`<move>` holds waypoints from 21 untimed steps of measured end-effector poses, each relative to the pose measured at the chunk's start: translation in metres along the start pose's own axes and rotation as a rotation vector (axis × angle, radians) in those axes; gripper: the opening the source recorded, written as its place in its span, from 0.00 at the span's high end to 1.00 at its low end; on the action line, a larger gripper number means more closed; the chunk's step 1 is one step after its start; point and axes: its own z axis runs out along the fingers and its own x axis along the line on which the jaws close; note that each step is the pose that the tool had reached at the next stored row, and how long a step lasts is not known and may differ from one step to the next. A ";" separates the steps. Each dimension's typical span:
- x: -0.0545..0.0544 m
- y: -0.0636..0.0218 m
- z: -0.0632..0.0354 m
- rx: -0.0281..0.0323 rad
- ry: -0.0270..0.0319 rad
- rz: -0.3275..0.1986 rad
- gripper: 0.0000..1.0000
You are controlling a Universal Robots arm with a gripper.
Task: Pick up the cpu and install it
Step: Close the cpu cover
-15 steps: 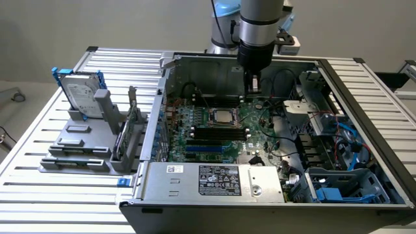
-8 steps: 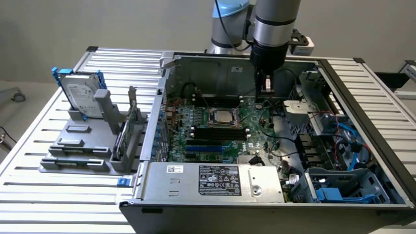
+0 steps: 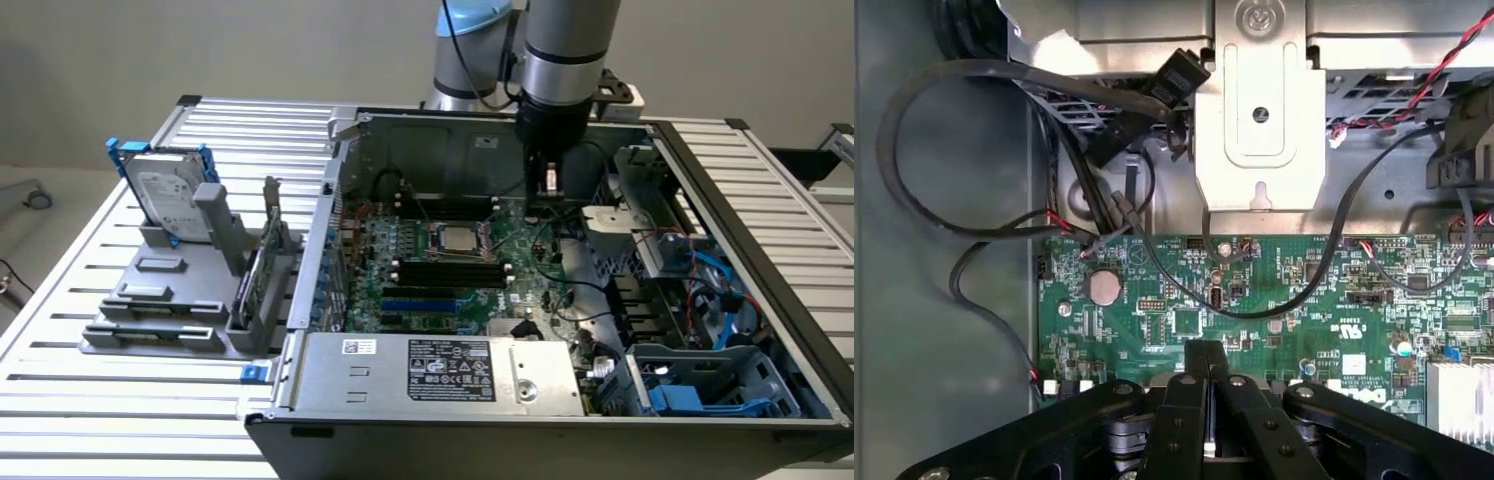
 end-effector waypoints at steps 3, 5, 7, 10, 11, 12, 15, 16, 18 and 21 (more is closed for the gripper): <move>0.000 -0.0004 0.0054 0.0001 0.0009 0.000 0.89; 0.000 -0.0007 0.0085 0.0001 0.0023 0.000 0.89; 0.000 -0.0007 0.0094 0.0049 0.0048 0.000 0.89; 0.000 -0.0008 0.0095 0.0357 0.0093 0.002 0.89; 0.000 -0.0008 0.0095 0.0479 0.0096 0.003 0.89; 0.000 -0.0007 0.0092 0.0574 0.0093 0.003 0.89; 0.000 -0.0010 0.0082 0.0769 0.0090 0.004 0.89; 0.000 -0.0013 0.0080 0.0829 0.0090 0.004 0.89; 0.000 -0.0026 0.0076 0.0945 0.0086 0.005 0.89; 0.000 -0.0060 0.0070 0.1112 0.0080 0.006 0.89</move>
